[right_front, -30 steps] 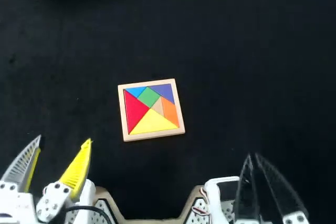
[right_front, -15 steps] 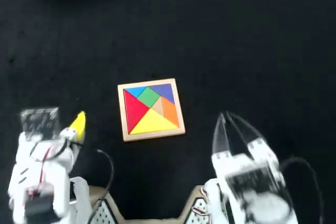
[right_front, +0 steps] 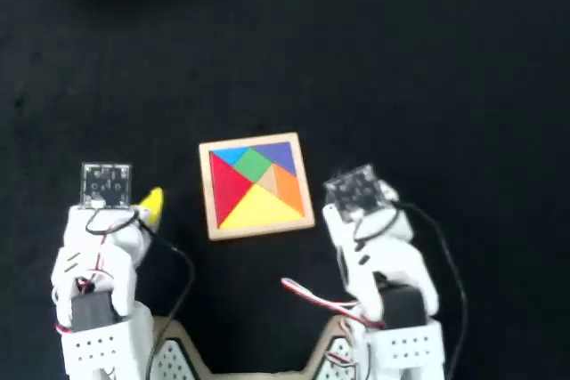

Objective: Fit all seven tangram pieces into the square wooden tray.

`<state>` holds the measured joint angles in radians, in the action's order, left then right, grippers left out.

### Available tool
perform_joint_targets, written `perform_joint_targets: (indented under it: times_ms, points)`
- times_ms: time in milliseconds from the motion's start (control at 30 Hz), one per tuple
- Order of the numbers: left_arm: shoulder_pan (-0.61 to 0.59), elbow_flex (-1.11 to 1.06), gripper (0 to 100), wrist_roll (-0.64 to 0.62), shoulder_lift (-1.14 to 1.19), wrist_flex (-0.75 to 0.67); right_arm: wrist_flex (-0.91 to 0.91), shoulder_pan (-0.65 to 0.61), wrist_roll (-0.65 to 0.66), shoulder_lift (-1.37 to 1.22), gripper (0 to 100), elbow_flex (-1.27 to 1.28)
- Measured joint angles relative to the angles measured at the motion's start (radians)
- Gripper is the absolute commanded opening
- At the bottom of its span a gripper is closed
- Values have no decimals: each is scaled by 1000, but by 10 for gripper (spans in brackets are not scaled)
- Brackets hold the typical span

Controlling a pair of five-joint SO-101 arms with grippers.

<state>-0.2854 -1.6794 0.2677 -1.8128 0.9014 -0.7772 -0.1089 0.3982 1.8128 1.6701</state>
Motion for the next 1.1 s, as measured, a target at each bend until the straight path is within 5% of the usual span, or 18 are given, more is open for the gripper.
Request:
perform_joint_targets:
  times_ms: [200, 433, 1100]
  points:
    - [52, 0, 294, -43, 0, 80, -150, 0, 2, -2, 15, 17]
    - [58, 0, 293, -43, 0, 342, -477, -2, 2, -2, 12, 17]
    - [58, 0, 293, -43, 0, 367, -523, -2, 2, -2, 12, 17]
